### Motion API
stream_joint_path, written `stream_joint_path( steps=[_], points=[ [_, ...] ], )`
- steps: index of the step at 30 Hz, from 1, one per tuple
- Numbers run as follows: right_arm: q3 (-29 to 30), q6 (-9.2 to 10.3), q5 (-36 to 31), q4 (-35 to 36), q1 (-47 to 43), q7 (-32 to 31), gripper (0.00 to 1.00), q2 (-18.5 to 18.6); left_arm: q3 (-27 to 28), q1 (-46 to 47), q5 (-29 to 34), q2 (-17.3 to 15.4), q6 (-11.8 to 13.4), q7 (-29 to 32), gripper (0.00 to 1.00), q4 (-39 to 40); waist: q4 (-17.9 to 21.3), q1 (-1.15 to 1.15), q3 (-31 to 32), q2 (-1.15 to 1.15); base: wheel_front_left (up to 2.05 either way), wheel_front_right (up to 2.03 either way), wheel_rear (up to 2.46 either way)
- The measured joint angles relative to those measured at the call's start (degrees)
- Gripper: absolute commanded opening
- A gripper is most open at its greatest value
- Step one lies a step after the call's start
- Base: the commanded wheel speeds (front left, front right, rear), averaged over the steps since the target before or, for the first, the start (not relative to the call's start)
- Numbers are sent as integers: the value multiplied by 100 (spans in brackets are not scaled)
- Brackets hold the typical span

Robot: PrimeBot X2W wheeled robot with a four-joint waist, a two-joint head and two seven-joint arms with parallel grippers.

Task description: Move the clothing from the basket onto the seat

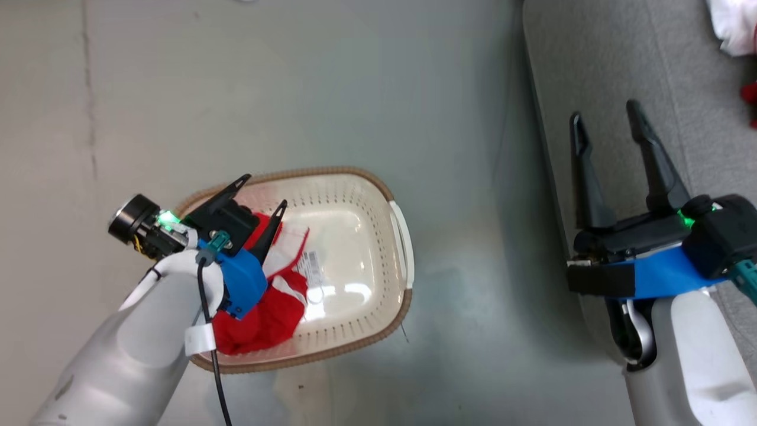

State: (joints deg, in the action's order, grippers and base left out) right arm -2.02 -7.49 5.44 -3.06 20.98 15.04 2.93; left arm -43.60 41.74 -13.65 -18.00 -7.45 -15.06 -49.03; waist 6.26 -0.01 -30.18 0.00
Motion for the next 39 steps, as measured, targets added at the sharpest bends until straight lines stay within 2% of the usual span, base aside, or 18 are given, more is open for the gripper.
stream_joint_path(
  steps=[5,11,18,30,39],
  points=[
    [11,0,-45,126,240,0,100,0,-805,497,-49,12,0,52,100,-681,114,0,-553,0,0,0,0],
    [-60,0,-134,255,463,0,100,1,-1806,940,-146,67,-1,456,100,-1384,243,0,-1170,0,0,0,0],
    [-8,0,-237,506,628,0,100,0,-2555,1395,-488,48,-1,832,100,-1779,393,0,-1809,0,0,0,0],
    [45,0,-264,948,666,0,100,0,-2904,2011,-839,-56,-1,1199,100,-2059,543,0,-2712,0,0,0,0],
    [258,0,-320,1217,526,0,100,1,-2952,2274,-810,-99,-1,1401,100,-2230,594,1,-3171,0,0,0,0]
  ],
)
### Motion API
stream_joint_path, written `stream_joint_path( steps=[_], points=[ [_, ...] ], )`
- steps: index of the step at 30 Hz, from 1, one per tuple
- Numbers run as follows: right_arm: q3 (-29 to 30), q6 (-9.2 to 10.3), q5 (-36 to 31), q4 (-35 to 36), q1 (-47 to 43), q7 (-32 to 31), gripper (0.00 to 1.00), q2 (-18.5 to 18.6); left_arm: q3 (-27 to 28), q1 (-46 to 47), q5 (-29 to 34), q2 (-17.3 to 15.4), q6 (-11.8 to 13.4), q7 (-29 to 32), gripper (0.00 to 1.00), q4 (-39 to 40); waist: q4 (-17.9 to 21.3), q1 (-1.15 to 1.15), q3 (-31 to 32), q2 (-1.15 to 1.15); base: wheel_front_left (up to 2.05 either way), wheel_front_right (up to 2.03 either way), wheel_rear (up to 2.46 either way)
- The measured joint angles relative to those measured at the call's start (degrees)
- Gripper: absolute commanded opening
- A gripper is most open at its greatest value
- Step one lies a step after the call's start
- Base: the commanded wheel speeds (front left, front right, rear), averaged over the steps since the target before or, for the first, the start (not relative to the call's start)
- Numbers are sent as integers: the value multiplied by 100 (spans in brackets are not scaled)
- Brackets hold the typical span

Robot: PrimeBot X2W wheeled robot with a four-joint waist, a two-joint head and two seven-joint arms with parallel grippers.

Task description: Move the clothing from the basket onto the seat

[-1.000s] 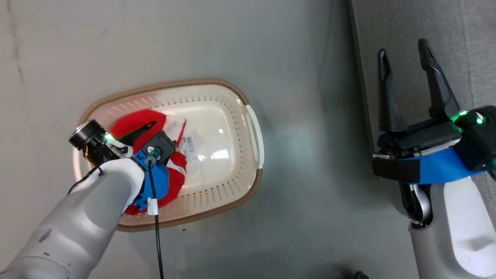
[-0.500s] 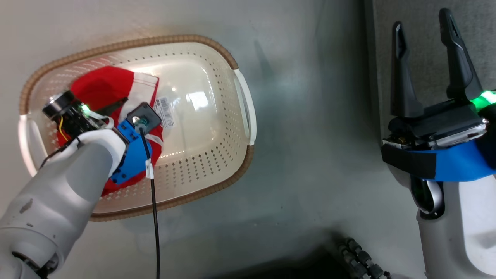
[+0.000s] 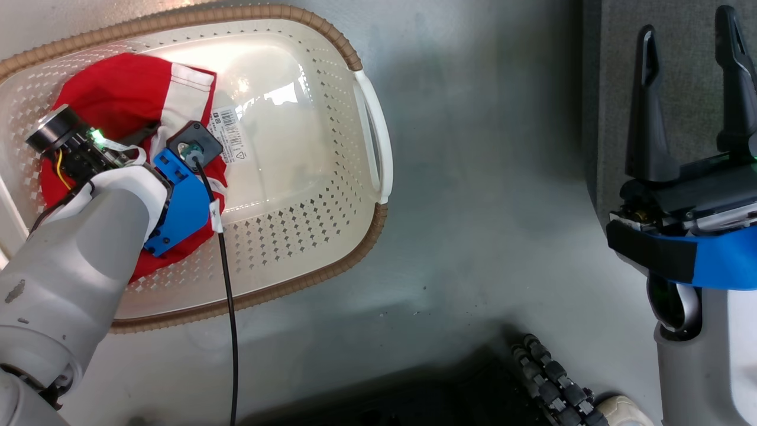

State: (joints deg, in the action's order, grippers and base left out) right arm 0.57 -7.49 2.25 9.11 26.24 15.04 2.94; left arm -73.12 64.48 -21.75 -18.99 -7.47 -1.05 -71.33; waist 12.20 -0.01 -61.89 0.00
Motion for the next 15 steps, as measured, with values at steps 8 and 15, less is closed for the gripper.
stream_joint_path(
  steps=[8,15],
  points=[
    [22,0,-19,43,8,0,100,-1,-12,-2,-86,77,0,211,0,-48,-36,1,-16,0,0,0,0],
    [19,0,-37,2,30,0,100,-1,-16,-7,-79,134,0,32,0,-29,-65,0,40,0,0,0,0]
  ],
)
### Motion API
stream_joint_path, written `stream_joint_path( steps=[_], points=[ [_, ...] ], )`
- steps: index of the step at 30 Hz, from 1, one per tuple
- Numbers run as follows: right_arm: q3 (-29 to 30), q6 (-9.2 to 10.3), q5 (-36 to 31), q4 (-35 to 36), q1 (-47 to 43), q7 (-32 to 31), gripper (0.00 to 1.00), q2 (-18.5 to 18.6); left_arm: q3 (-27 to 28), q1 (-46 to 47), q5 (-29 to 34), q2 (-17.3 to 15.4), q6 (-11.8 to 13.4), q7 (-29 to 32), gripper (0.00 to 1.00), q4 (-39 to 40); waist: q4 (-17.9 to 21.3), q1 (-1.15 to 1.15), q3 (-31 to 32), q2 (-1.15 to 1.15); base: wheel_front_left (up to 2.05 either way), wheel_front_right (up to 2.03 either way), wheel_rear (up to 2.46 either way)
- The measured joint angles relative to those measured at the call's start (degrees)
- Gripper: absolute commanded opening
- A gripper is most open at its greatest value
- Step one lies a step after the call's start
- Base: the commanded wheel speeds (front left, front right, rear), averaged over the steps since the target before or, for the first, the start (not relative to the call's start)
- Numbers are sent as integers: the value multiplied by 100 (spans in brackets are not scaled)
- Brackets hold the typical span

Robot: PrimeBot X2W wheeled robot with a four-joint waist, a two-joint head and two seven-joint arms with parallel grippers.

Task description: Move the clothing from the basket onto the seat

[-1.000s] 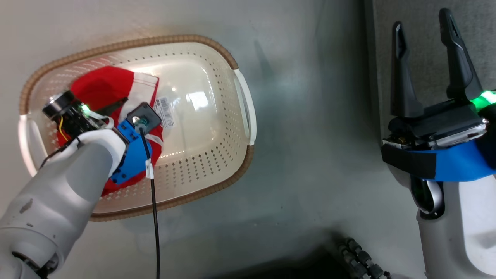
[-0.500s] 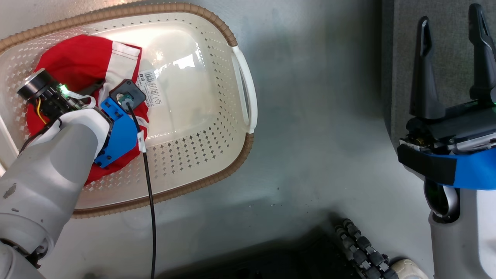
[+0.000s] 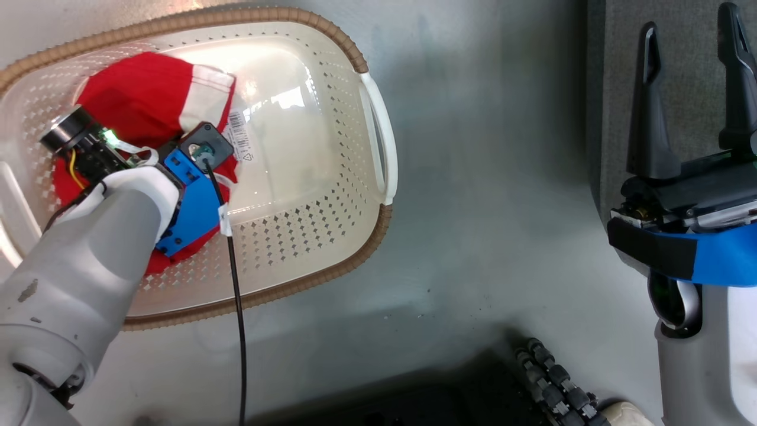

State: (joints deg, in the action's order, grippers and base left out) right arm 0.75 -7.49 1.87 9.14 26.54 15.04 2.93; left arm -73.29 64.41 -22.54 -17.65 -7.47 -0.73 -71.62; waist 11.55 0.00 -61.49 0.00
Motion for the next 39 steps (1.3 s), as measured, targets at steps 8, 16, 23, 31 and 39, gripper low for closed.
stream_joint_path(
  steps=[8,16,23,31,39],
  points=[
    [49,0,-33,-178,36,0,100,-1,-2,-55,96,360,0,-608,0,86,-185,0,367,0,0,0,0],
    [91,0,-78,-393,13,0,100,-3,1,-187,-153,653,1,-1227,0,208,-403,0,1016,0,0,0,0],
    [147,0,-90,-603,-176,0,100,21,188,-335,-427,854,1,-1412,0,527,-592,0,1729,0,0,0,0],
    [172,0,-55,-802,-448,0,100,78,733,-648,-320,622,324,-1426,0,1923,-786,1,2593,0,0,0,0],
    [115,0,19,-1054,-827,0,100,97,1432,-1146,-304,476,432,-1426,0,2878,-919,2,3476,0,0,0,0]
  ],
)
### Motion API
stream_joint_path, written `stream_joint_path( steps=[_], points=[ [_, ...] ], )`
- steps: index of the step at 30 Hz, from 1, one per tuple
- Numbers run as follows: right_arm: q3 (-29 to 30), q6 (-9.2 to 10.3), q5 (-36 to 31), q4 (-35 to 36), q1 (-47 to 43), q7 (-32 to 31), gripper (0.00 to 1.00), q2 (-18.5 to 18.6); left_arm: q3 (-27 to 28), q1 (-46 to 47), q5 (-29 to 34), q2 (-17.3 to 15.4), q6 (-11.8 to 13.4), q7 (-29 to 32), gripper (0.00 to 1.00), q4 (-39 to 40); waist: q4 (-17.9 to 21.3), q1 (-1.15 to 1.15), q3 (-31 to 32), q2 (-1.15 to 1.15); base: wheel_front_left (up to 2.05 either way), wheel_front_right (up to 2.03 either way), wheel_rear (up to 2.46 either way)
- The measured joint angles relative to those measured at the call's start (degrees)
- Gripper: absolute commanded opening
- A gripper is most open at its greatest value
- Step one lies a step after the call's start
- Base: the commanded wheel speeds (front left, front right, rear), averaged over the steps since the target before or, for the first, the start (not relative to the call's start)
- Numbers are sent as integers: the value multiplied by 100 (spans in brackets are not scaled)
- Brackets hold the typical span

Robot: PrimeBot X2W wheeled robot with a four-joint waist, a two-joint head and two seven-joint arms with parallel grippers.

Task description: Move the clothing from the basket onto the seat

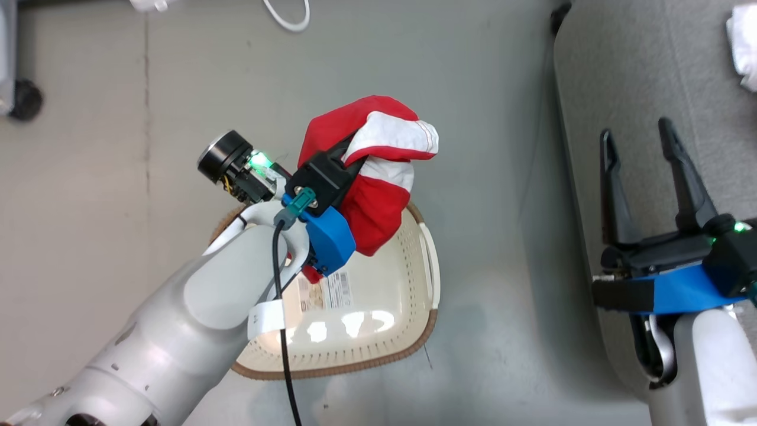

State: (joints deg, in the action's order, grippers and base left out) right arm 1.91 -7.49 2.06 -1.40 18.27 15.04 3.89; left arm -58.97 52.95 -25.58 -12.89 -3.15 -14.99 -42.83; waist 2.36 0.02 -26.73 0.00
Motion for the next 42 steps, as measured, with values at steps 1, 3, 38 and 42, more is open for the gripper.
stream_joint_path(
  steps=[1,3,38,42],
  points=[
    [-5,0,9,-30,-57,0,100,-1,97,-72,-8,-15,9,1,0,92,-11,0,112,0,0,0,0],
    [-22,0,21,-85,-174,0,100,-2,308,-212,-36,-32,12,0,0,270,-29,0,328,0,0,0,0],
    [-692,0,264,-325,-1131,0,100,-47,1211,-1441,147,21,-37,0,0,1229,-308,-1,2247,0,0,0,0],
    [-1214,0,302,-308,-792,0,100,-45,1227,-1434,175,26,-42,0,0,1236,-321,-1,2193,0,0,0,0]
  ],
)
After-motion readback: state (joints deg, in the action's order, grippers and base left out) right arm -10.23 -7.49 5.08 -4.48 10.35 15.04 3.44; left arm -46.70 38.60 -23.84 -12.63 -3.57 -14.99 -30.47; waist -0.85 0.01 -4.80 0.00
